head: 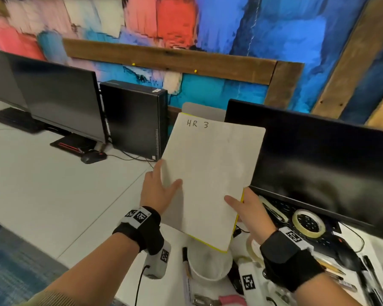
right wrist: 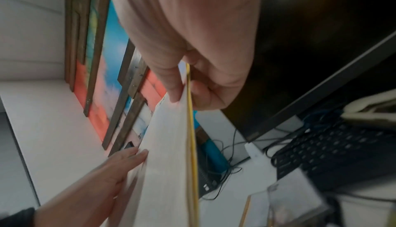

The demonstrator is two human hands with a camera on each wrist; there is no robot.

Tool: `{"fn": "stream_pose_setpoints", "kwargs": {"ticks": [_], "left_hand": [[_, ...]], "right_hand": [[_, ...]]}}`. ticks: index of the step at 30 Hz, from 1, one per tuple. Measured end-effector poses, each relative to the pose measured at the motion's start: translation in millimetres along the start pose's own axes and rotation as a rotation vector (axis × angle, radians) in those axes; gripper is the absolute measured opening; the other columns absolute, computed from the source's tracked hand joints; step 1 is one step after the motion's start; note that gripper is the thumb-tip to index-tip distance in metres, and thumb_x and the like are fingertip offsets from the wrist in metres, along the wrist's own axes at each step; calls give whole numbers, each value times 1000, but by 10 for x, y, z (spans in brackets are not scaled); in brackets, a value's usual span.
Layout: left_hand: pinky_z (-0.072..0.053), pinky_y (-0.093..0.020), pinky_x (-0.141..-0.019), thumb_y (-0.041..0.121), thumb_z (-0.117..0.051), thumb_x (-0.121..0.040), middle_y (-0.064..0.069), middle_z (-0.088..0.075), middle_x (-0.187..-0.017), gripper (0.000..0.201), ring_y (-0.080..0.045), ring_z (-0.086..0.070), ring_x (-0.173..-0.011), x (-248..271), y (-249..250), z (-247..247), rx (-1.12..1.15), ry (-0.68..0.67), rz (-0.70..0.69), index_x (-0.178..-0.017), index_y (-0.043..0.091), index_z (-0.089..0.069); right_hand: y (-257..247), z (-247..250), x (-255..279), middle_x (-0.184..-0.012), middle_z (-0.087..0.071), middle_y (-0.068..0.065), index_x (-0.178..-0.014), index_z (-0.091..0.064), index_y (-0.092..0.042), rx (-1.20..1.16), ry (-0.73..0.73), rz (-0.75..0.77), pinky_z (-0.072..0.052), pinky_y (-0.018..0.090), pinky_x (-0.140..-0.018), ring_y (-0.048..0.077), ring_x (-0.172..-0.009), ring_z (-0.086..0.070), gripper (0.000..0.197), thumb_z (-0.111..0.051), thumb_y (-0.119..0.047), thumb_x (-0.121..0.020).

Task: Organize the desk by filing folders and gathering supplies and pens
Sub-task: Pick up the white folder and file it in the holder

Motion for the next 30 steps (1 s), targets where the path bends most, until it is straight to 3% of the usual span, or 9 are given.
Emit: {"fn": "stream_pose_setpoints", "kwargs": {"ticks": [6,9,13,16,18,19,24,27,30], "left_hand": [[-39,-35,-100,44,-68,-79,-10,-39,-129,87,-27,-46,-119,437,345,-709,-46,-184,-39,-147,31,-15],[-40,-37,-101,42,-67,-80,-10,-38,-128,85,-28,-45,-119,681,504,-1044,-42,-248,-49,-146,33,-15],[-38,-37,-104,40,-67,-80,-10,-37,-130,85,-27,-42,-121,1014,726,-1471,-55,-316,-65,-146,34,-15],[-37,-36,-102,40,-67,-80,-12,-40,-128,83,-28,-42,-120,1290,990,-1794,-97,-349,-119,-146,34,-17],[-36,-34,-102,40,-66,-82,-12,-39,-128,83,-28,-42,-120,1506,1189,-2032,-126,-394,-147,-147,34,-16],[-35,-33,-103,40,-66,-82,-12,-38,-129,83,-29,-42,-121,1622,1299,-2159,-130,-421,-159,-147,34,-16],[-37,-36,-105,43,-66,-80,-12,-37,-130,83,-30,-44,-121,2052,1656,-2719,-153,-530,-189,-146,38,-16],[-38,-34,-103,39,-64,-83,-11,-37,-130,80,-29,-46,-119,2376,1898,-3073,-157,-602,-216,-147,37,-15],[-36,-34,-105,32,-61,-85,-12,-35,-136,78,-29,-43,-124,2679,2104,-3405,-146,-668,-231,-147,35,-14]], "right_hand": [[173,719,385,-111,-64,-6,-104,-54,-30,21,103,-11,-47,36,-96,15,-106,-59,26,-52,-6,-93],[354,1087,573,-119,-63,-1,-117,-54,-19,77,165,-48,-46,41,-100,18,-111,-59,28,-54,-9,-91],[579,1568,859,-118,-64,3,-112,-56,-19,86,235,-90,-47,43,-98,21,-109,-60,26,-55,-6,-90],[713,1971,1140,-104,-67,-2,-100,-58,-25,53,266,-122,-54,32,-77,13,-91,-63,17,-55,-11,-91],[786,2274,1370,-81,-63,-1,-92,-60,-19,7,299,-154,-43,19,-49,6,-60,-56,9,-54,-13,-93],[824,2444,1492,-75,-61,1,-90,-61,-16,-9,316,-170,-36,20,-42,8,-51,-50,8,-54,-14,-93],[1069,3132,1913,-77,-66,8,-93,-64,2,-30,378,-238,-37,22,-39,14,-51,-54,16,-58,-12,-90],[1274,3559,2149,-80,-64,24,-95,-54,19,-22,431,-284,-36,24,-37,26,-54,-54,33,-60,-12,-88],[1377,3939,2371,-89,-63,30,-90,-54,18,70,465,-290,-39,24,-37,24,-50,-55,34,-60,-16,-87]]}}
Point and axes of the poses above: each hand's wrist, its own x-axis away from the middle knuckle, its own z-axis out of the back of the hand, y = z × x, the point moved 9 cm from there along -x, towards the middle knuckle
